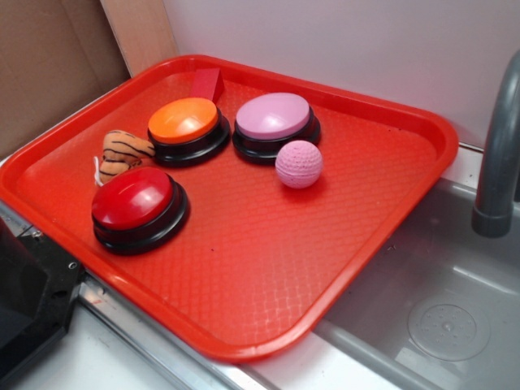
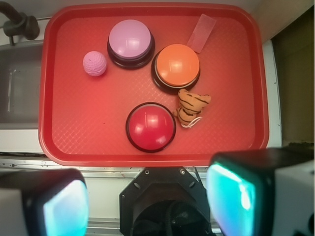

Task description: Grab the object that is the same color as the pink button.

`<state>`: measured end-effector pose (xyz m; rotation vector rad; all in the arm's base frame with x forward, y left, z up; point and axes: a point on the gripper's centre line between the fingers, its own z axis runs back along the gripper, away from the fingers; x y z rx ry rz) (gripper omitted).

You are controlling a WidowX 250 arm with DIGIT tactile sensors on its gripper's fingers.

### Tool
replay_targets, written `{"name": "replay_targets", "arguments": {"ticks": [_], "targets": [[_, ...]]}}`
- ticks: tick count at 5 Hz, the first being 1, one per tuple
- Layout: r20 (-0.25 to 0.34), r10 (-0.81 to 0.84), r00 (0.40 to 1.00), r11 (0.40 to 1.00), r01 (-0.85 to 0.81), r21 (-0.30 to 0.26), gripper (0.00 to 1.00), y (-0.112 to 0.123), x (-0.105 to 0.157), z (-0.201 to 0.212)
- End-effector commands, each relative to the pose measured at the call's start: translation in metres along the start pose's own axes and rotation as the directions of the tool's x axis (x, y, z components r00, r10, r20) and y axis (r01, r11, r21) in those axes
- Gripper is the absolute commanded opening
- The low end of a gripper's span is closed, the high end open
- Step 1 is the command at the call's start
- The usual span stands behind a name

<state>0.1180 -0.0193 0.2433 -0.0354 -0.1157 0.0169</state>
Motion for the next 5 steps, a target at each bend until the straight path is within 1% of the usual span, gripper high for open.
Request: {"name": "replay_targets", "arguments": {"ticks": [1,2,3,4,5], "targets": [[0.000,0.000,1.000,1.000,0.000,0.000,1.00,0.000,0.000,0.000],[-0.014,0.157,0.988,0.987,-0.157,-0.043,1.00,-0.009,0.013,-0.011],[-0.043,0.292,0.956,0.955,-0.294,-0.050,1.00,-0.018,0.027,-0.027],[-0.061,0.459,0.887,0.886,-0.461,-0.041,1.00,-0.031,0.042,-0.049],[-0.004,0.601,0.799,0.798,-0.600,-0.058,1.00,-0.045,0.061,-0.072]]}}
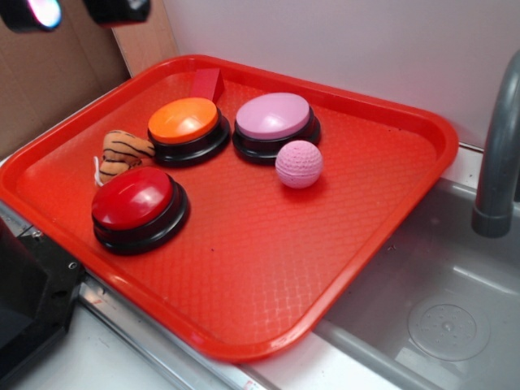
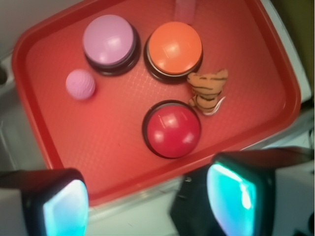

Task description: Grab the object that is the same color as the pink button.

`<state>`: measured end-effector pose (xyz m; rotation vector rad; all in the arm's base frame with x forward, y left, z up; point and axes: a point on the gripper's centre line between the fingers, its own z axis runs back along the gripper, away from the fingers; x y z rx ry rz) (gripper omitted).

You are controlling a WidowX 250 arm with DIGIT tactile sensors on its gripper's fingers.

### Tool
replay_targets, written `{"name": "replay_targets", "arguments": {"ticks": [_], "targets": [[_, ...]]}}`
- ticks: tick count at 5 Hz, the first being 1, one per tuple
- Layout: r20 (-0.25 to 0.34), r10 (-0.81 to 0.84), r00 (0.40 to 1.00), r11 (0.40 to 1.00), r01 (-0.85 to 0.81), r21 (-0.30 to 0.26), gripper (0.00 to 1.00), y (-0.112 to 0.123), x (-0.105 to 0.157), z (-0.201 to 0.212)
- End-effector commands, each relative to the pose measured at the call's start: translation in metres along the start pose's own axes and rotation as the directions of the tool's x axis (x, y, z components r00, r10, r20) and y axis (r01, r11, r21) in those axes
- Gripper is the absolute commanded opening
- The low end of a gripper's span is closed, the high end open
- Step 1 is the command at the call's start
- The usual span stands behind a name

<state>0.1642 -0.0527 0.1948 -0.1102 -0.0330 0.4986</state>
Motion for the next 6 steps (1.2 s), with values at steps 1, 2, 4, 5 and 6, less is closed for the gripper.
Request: {"name": "replay_targets", "arguments": {"ticks": [1,2,4,5,6], "targets": [[0.113,0.250,0.962,0.967,-0.242,-0.082,1.00,-0.040,0.028,-0.042],[0.200,0.279,0.939,0.960,-0.265,-0.094,1.00,-0.060,0.045,-0.074],[0.222,0.295,0.929,0.955,-0.295,-0.033,1.00,-0.076,0.072,-0.125],[0.237,0.296,0.926,0.953,-0.304,-0.001,1.00,-0.076,0.079,-0.142],[0.237,0.276,0.931,0.958,-0.288,0.014,1.00,-0.078,0.080,-0.157]]}}
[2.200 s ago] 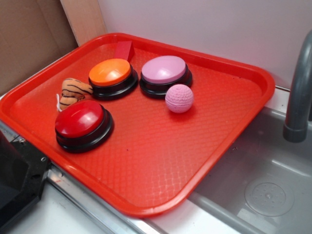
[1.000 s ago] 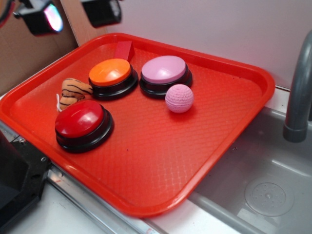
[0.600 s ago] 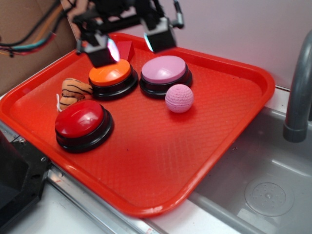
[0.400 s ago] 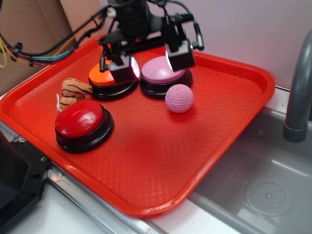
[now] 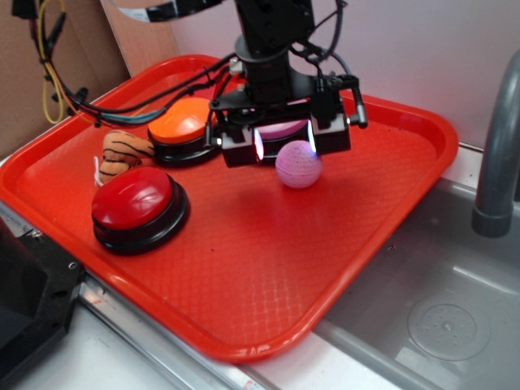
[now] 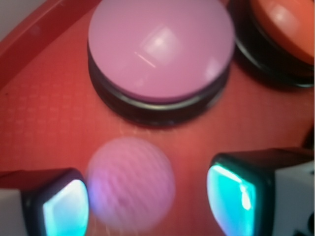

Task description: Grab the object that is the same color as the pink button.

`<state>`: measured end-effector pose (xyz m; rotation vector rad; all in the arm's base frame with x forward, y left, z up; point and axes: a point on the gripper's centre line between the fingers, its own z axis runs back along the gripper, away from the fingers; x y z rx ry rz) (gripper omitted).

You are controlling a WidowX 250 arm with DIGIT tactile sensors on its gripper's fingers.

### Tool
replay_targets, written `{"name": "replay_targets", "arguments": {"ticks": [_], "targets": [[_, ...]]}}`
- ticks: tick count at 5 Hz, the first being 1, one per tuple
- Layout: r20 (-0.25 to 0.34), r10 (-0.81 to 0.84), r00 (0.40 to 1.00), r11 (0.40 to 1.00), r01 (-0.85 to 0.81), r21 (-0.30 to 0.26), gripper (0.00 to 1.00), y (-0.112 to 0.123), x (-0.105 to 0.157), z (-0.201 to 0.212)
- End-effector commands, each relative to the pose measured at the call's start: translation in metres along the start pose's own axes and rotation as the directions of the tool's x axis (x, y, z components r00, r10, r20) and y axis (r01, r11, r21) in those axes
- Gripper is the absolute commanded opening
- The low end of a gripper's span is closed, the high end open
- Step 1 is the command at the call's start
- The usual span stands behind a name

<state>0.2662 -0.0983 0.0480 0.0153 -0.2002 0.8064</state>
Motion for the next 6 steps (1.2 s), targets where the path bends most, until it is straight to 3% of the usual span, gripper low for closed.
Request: {"name": "replay_targets", "arguments": {"ticks": [1,2,3,4,5,6], "targets": [[0.004,-0.017,1.000,0.999,0.017,-0.029,1.00,-0.010,0.009,-0.012],[0.018,-0.010,1.000,1.000,0.011,-0.027,0.63,-0.011,0.007,-0.017],[-0.024,-0.017,1.000,0.999,0.016,-0.043,0.00,-0.008,0.008,-0.009],[-0.060,-0.151,0.987,0.988,0.149,-0.033,0.00,-0.007,0.017,0.017],[-0.120,-0.397,0.910,0.917,0.400,0.001,0.00,-0.001,0.024,0.054],[-0.083,-0.563,0.822,0.826,0.560,-0.060,0.00,0.015,0.032,0.095]]}}
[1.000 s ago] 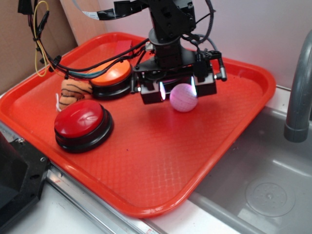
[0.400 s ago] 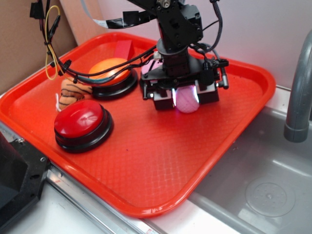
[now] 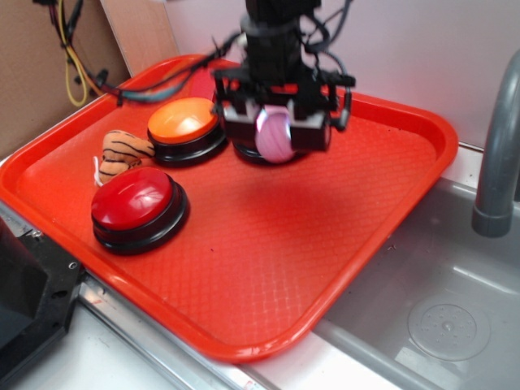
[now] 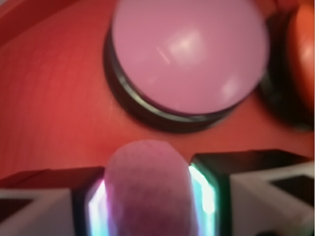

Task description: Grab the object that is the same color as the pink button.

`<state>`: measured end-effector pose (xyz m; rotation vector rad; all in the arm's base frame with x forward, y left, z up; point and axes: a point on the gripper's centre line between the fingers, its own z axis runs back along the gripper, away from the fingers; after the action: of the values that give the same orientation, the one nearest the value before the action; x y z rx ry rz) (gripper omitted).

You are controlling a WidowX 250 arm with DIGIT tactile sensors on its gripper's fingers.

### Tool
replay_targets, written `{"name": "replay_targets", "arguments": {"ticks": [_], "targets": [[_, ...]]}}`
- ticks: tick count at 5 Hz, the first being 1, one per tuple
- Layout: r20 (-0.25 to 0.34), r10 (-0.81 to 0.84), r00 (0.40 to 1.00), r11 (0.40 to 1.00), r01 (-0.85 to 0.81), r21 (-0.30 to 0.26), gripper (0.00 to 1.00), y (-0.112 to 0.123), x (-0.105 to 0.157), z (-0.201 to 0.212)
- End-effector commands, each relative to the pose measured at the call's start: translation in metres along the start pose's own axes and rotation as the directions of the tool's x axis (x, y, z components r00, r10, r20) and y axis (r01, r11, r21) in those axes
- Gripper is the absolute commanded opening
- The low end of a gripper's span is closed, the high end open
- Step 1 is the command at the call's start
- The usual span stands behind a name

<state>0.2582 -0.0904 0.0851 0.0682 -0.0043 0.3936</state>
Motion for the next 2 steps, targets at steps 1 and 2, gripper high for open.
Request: {"name": "replay_targets", "arguments": {"ticks": [1,2], "targets": [[0.092,-0.246,0.965,0.960,0.256,-0.118,0.00,0.034,0.004,0.087],[0.098,-0.275,0.956,0.943,0.288,-0.169,0.00,0.056,0.000,0.117]]}}
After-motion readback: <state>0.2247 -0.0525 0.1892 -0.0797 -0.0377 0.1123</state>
